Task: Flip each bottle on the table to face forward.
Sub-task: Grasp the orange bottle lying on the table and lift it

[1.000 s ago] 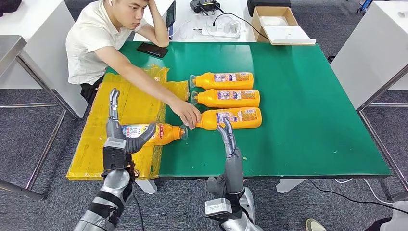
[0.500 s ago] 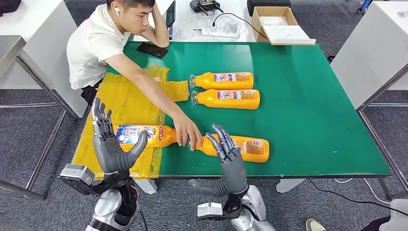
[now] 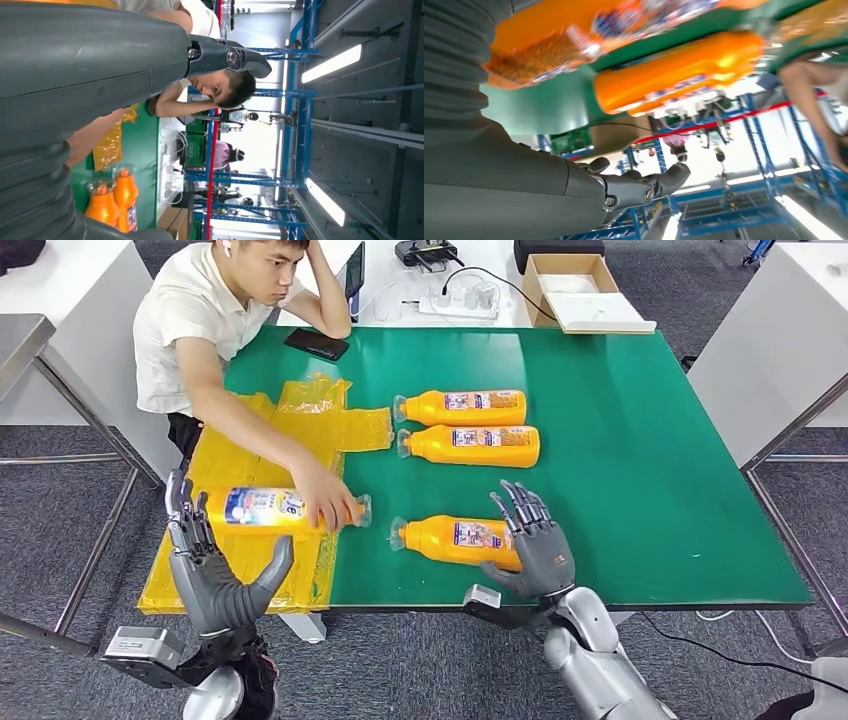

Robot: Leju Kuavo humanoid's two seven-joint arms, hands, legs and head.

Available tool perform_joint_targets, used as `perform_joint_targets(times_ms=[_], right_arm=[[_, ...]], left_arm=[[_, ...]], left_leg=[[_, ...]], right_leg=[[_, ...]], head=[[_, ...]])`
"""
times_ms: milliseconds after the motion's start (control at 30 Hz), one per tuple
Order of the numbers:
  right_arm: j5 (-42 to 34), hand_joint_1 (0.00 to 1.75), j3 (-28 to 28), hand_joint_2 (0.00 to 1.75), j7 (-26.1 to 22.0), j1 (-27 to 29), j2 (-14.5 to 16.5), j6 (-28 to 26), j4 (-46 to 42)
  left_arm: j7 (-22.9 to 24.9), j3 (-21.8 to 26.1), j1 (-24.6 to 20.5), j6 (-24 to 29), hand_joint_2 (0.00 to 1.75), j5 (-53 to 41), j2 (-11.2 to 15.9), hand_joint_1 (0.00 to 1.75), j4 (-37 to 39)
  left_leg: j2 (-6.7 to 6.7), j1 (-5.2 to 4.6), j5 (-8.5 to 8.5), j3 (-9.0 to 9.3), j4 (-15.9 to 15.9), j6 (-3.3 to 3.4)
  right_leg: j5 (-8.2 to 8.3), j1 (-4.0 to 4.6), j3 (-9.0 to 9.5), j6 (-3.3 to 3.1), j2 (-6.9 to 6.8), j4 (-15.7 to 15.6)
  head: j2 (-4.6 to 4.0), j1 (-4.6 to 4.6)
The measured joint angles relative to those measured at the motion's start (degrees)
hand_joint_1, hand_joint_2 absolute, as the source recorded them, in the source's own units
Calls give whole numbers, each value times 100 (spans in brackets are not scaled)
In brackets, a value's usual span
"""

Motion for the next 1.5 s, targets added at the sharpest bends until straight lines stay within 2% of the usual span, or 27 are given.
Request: perform_joint_targets(times_ms=[433,700,933,1133,1500], right_arm=[[324,0,-46,175,298,-441,-17,70,964],[369,0,-38,175,782,-555,5,873,1363],[909,0,143,175,1795,-744,15,988,1550],[1180,0,288,175,2498,-894,67,1354,1629],[1202,0,303,175,2590,-906,110,1429,1639]], left_arm=[[0,-186,3,188,175,-158,14,0,-41],[4,-251,1,124,175,-111,57,0,-4],[40,-310,-1,58,175,-166,90,0,18],[167,-325,-1,-61,175,-289,102,0,38],[215,-326,0,-115,175,-301,103,0,38]], left_leg=[[-2,-1,0,-2,0,0],[1,-1,0,-1,0,0],[3,-1,0,13,0,0],[13,-1,-1,42,0,0],[15,-1,-1,63,0,0]], right_leg=[[0,-1,0,0,-1,0],[0,-1,1,0,0,-1],[0,-1,10,0,1,-3],[-1,0,31,-1,4,-5],[0,0,54,-1,4,-5]], head=[[0,-1],[0,-1],[-1,-1],[0,-1],[-1,-1]])
